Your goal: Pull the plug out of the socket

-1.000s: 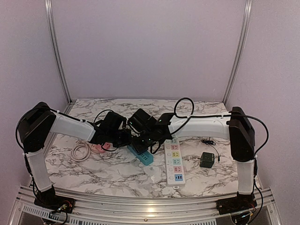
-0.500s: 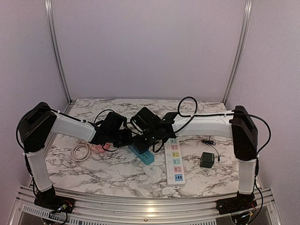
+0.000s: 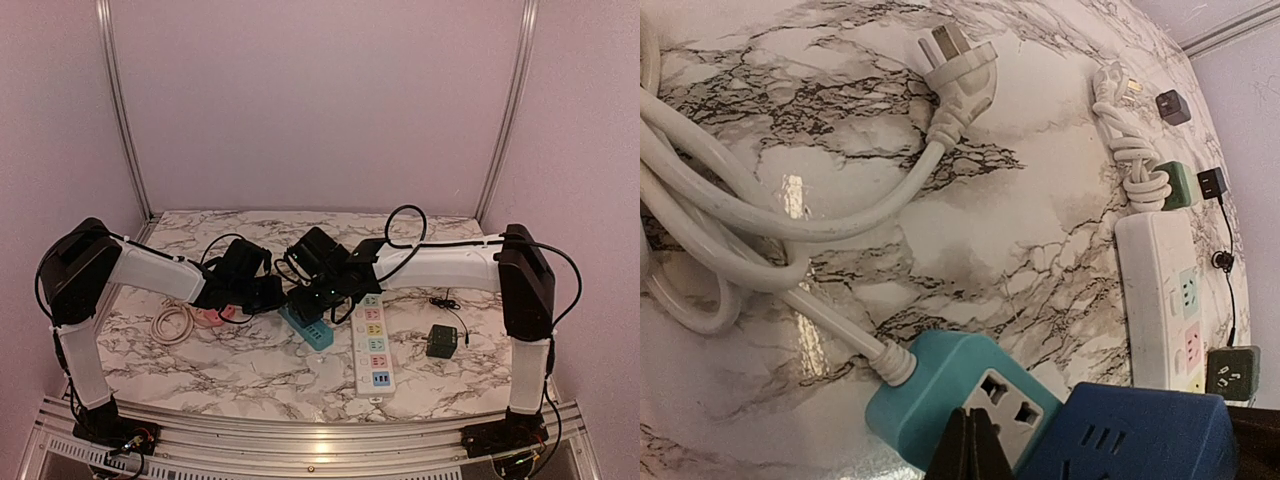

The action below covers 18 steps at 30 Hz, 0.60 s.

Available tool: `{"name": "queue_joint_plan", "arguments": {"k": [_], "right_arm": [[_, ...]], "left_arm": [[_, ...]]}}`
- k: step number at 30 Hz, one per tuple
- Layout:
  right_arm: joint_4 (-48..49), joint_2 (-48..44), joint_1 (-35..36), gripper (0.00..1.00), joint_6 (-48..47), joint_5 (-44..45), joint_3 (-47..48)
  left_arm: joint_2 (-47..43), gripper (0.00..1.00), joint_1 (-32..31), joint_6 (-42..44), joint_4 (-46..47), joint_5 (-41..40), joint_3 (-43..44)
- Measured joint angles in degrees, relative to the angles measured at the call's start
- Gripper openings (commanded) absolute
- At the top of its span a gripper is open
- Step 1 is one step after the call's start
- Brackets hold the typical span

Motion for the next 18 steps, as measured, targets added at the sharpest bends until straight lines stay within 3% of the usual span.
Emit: {"name": "queue_joint_plan", "arguments": {"k": [5,9,18], "right_arm": [[0.07,-0.02,0.0,0.15,0.11,0.0,-0.11],[1.09,-0.48,0.02,0.22,0.13,-0.13,-1.33],[2.23,-0.87,0.2,0.2,0.2,0.24,-2.45]], "left_arm": [[0.02,0.0,0.0,0.0,0.09,0.13,0.0],[-0.02,0.0,0.02,0.09,0.09,0.52,0.0],[-1.01,0.0,0.0,0.17,-1.62,4.35,0.04]]}}
